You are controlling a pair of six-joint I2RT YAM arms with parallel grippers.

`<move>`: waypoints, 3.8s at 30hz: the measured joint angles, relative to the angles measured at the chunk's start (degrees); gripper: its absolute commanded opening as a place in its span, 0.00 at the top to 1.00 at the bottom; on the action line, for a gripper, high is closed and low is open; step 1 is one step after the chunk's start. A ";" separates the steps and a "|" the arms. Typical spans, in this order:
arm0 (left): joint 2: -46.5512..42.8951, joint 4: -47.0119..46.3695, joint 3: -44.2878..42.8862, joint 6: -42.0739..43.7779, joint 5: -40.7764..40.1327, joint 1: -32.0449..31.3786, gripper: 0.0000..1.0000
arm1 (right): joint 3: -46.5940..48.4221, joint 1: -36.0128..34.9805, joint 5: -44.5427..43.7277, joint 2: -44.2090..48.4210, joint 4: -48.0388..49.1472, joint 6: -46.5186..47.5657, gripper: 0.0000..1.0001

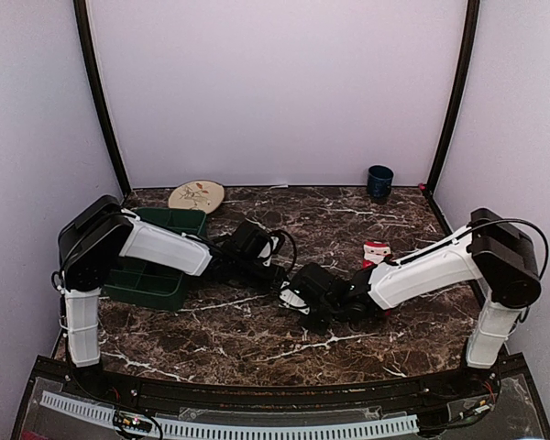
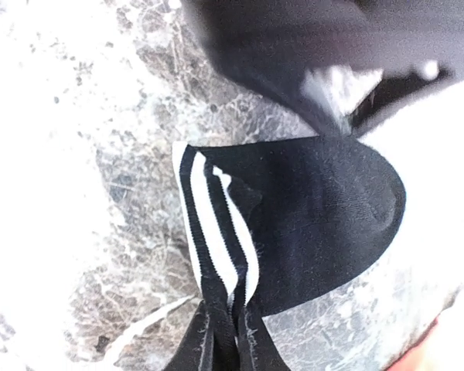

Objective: Roll the socks
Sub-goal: Roll the sock at the center of the board.

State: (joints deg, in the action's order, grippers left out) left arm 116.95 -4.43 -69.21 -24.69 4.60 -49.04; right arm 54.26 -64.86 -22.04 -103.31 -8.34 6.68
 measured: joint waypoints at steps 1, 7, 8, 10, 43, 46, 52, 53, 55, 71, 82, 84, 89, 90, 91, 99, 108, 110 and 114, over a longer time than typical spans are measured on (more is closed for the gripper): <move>-0.28 -0.02 0.33 -0.11 -0.31 0.09 0.57 | 0.20 0.37 0.98 0.20 -0.72 -0.31 0.91; -3.13 -0.50 4.31 -1.14 -2.21 0.46 0.58 | 3.98 3.74 8.87 0.42 -5.68 -2.49 0.91; -3.80 -0.68 5.31 -1.36 -2.45 0.55 0.59 | 4.81 4.28 10.47 0.42 -6.56 -2.80 0.91; -5.09 -1.38 7.26 -1.66 -2.80 0.59 0.59 | 6.62 5.18 13.55 0.35 -8.66 -3.39 0.91; -22.71 -10.47 31.76 2.21 5.18 0.98 0.59 | 16.15 11.65 45.86 -9.44 -14.47 -14.78 0.90; -23.30 -10.40 32.22 3.67 6.93 0.92 0.56 | 17.18 12.92 48.94 -10.51 -15.32 -15.47 0.90; -24.52 -9.05 31.71 9.40 7.45 -0.63 0.55 | 19.74 15.06 54.36 -12.90 -18.01 -16.44 0.90; -24.59 -8.72 31.50 10.49 7.06 -1.22 0.55 | 20.00 15.39 55.23 -13.18 -18.38 -16.57 0.90; -24.61 -7.54 30.62 13.18 5.46 -2.91 0.56 | 20.09 16.06 56.92 -13.51 -18.93 -16.98 0.90; -20.87 -9.60 25.86 34.69 -13.09 -11.63 0.62 | 20.09 18.40 65.07 -14.49 -22.45 -20.00 0.90; -20.00 -14.01 25.86 48.24 -14.49 -15.96 0.64 | 20.09 19.08 70.18 -14.60 -23.63 -22.01 0.91; -20.00 -13.99 25.86 49.94 -14.12 -16.55 0.64 | 19.82 19.23 70.71 -14.67 -23.76 -22.01 0.91; -19.85 -13.99 25.86 53.07 -13.03 -17.90 0.64 | 16.39 19.50 71.93 -14.67 -22.77 -23.02 0.91; -19.67 -13.97 25.86 53.64 -12.90 -18.14 0.64 | 15.50 19.50 72.19 -14.67 -22.29 -23.43 0.91; -19.50 -13.94 25.86 54.03 -12.74 -18.38 0.64 | 14.62 19.50 72.74 -14.67 -21.59 -23.85 0.91; -18.34 -13.46 25.86 57.57 -11.61 -20.44 0.64 | 11.34 19.52 76.54 -14.56 -16.35 -27.23 0.91; -16.17 -13.73 25.77 61.53 -13.25 -21.00 0.64 | 9.86 19.54 78.18 -14.56 -13.81 -28.85 0.92; -15.76 -14.47 25.73 62.10 -14.01 -21.00 0.64 | 9.60 19.54 78.44 -14.56 -13.53 -28.92 0.92; -14.53 -15.82 24.98 63.52 -15.78 -21.00 0.64 | 9.29 19.54 78.88 -14.53 -13.38 -29.09 0.92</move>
State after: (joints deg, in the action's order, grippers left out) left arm 102.41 -20.25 -44.23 38.83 -11.18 -70.04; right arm 63.55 -45.32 56.84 -117.84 -21.71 -22.41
